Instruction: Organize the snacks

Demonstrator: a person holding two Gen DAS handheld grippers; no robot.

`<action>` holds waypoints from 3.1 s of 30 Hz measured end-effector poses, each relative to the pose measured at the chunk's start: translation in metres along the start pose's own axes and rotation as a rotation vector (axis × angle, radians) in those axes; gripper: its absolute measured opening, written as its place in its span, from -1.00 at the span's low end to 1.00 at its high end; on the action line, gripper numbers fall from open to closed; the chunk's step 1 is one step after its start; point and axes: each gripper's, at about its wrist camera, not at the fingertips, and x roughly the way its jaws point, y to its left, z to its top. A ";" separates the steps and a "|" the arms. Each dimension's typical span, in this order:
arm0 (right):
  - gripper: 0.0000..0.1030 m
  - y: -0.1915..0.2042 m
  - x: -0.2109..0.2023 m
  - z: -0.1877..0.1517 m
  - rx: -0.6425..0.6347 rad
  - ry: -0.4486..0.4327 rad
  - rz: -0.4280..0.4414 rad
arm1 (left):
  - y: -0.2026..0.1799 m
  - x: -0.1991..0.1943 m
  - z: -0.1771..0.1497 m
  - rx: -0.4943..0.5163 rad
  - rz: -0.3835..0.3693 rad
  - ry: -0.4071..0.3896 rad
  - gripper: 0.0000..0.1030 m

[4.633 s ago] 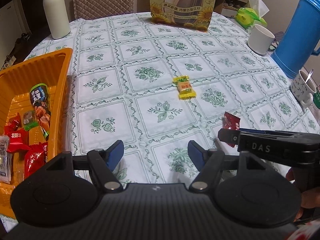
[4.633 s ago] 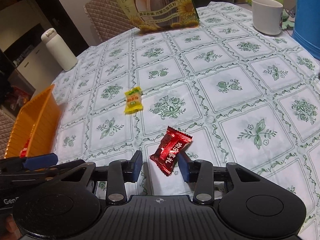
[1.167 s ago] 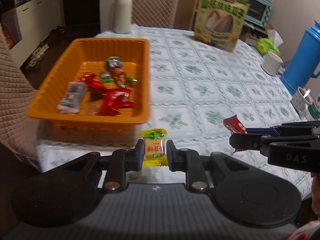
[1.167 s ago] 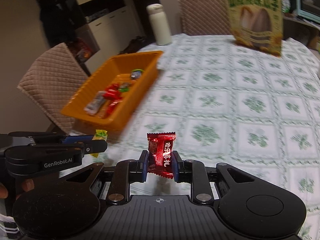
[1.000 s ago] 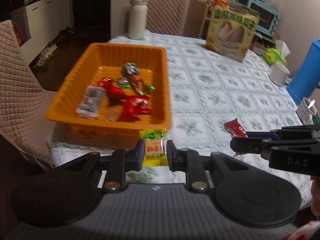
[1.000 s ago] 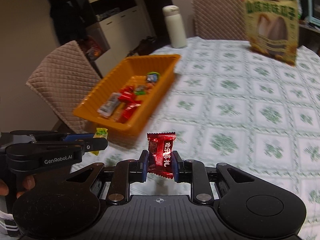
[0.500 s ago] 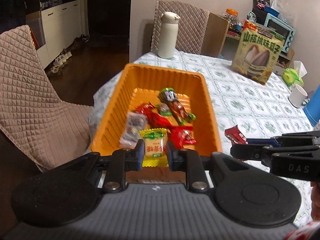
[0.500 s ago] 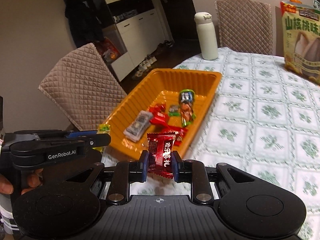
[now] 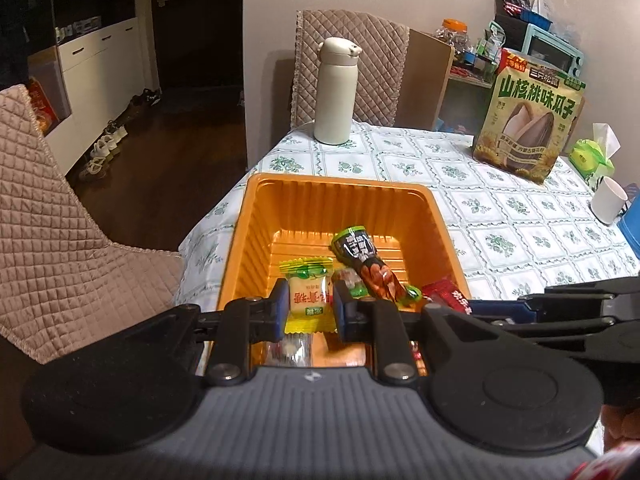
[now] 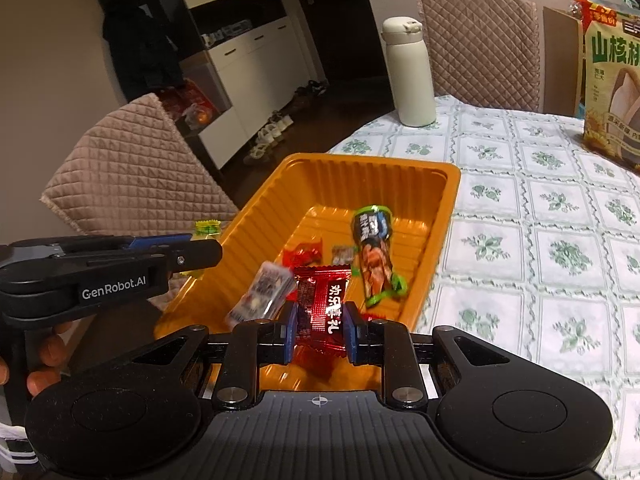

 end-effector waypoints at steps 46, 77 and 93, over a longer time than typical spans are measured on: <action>0.52 -0.006 -0.002 0.008 0.132 -0.080 -0.120 | 0.011 0.018 0.007 0.034 -0.084 0.039 -0.30; 0.66 -0.015 -0.175 -0.109 0.157 -0.081 -0.161 | -0.107 -0.136 -0.100 0.032 -0.045 0.061 0.42; 0.66 -0.048 -0.258 -0.183 0.196 -0.047 -0.244 | -0.188 -0.177 -0.148 0.091 -0.096 0.088 0.42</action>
